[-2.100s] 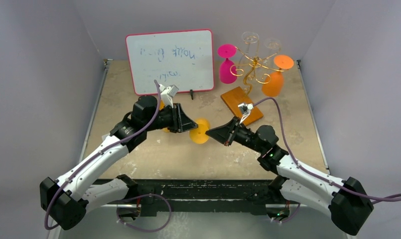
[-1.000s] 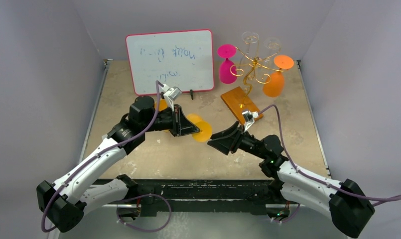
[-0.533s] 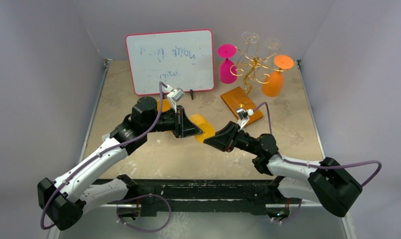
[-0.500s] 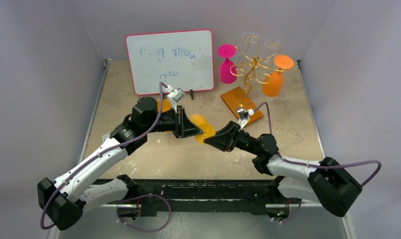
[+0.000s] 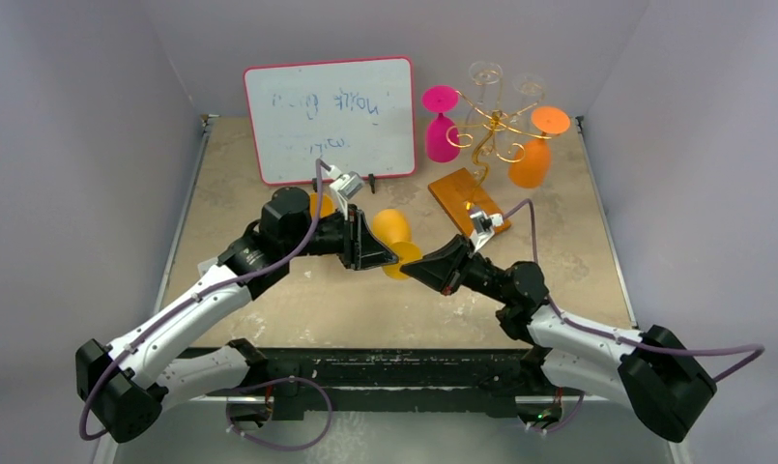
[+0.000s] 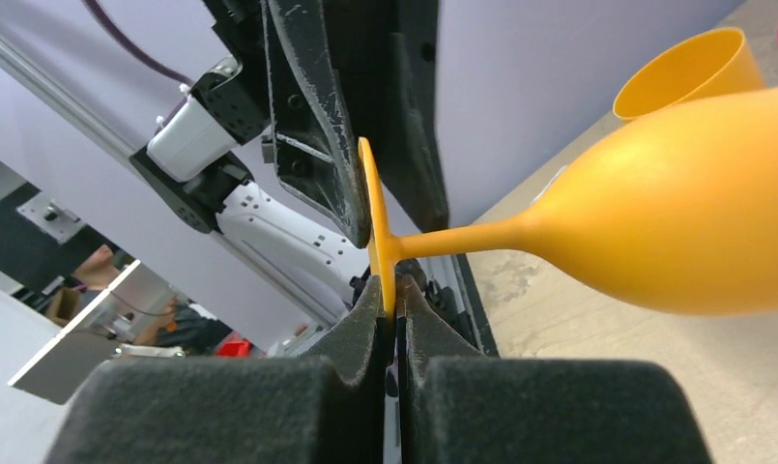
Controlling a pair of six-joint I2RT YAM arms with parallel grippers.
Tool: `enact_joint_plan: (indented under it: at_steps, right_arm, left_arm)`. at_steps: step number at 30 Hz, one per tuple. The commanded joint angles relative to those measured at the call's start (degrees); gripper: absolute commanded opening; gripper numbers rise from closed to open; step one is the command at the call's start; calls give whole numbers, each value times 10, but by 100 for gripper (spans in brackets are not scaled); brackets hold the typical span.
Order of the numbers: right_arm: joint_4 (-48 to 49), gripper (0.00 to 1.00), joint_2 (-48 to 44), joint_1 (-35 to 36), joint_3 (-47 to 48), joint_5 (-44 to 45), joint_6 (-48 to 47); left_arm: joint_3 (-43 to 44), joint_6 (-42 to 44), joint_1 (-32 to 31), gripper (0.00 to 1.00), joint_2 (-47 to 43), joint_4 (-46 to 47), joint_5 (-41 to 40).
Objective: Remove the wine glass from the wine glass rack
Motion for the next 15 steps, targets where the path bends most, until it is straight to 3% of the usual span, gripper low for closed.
enact_joint_plan:
  at_steps: [1,3,5,15]
  right_arm:
    - [2,0,-38,1,15,9,-57]
    - [-18,0,-50,1,16,9,-74]
    - [-48,0,-59,1,18,12,-101]
    - [-148,0,-115,3,13,-65,-354]
  left_arm:
    - [36,25,-1,44,5,-27,-27]
    - [41,30,-1,59,-1,-42,-50]
    - [45,30,-1,69,-12,-51,-81]
    - [79,0,-1,78,-83,-117,-331]
